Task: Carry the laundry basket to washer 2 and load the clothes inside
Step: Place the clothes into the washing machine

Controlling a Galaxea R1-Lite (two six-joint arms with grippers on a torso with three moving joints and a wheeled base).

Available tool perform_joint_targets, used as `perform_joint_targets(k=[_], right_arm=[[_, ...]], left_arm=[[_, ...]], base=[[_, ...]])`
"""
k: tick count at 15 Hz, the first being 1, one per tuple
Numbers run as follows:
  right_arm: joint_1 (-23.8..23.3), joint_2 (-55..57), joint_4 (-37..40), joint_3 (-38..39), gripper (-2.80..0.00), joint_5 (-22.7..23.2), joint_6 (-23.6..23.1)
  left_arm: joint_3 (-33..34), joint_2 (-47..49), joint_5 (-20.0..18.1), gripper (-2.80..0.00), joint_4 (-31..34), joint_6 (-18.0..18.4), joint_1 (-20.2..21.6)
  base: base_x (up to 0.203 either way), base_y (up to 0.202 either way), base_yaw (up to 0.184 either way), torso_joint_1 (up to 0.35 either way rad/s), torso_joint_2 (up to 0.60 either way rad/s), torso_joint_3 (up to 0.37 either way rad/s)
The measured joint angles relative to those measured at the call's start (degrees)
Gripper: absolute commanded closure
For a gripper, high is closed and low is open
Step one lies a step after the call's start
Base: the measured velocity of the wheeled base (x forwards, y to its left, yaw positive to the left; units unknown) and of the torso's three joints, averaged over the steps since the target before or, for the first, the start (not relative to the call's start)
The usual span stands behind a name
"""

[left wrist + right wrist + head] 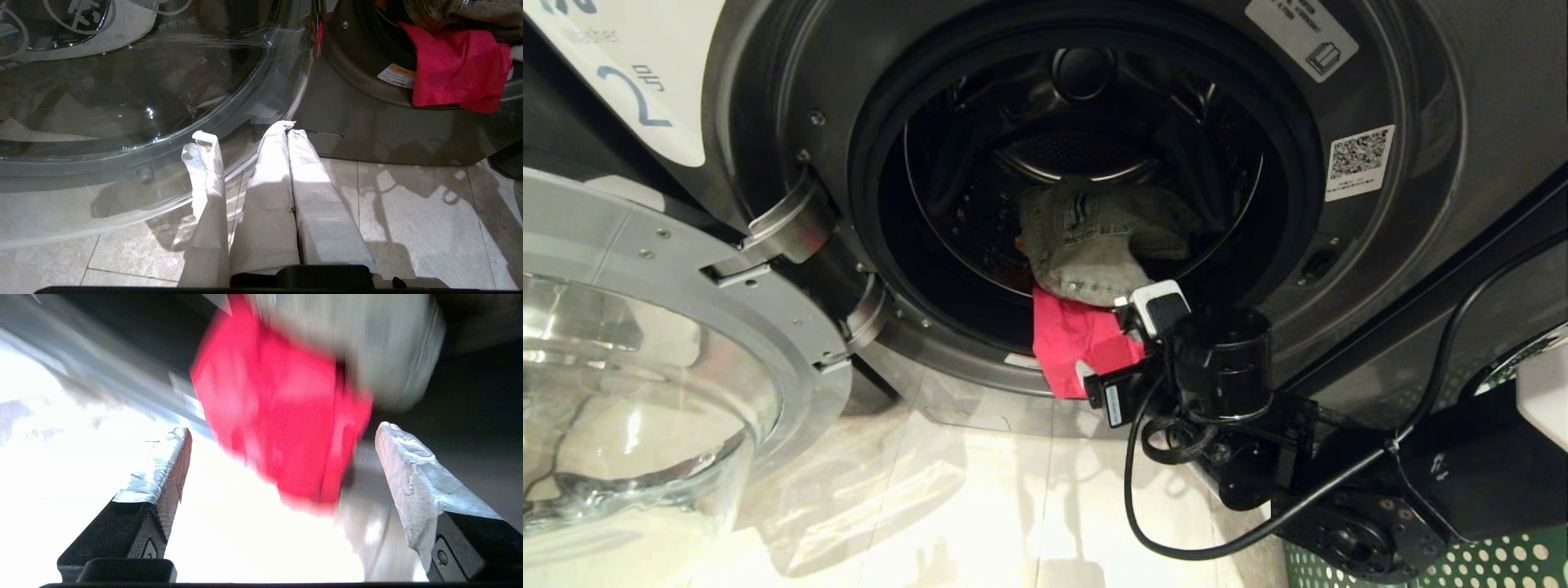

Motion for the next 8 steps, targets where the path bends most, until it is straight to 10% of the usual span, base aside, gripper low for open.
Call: perform_joint_targets(k=[8], right_arm=[[-0.87,8.54,11.34,-9.12,-2.8,-3.43,13.2]], left_arm=[[0.0,0.0,0.01,0.0,0.02,0.0,0.02]], base=[[0.0,0.0,0.0,0.0,0.0,0.0]])
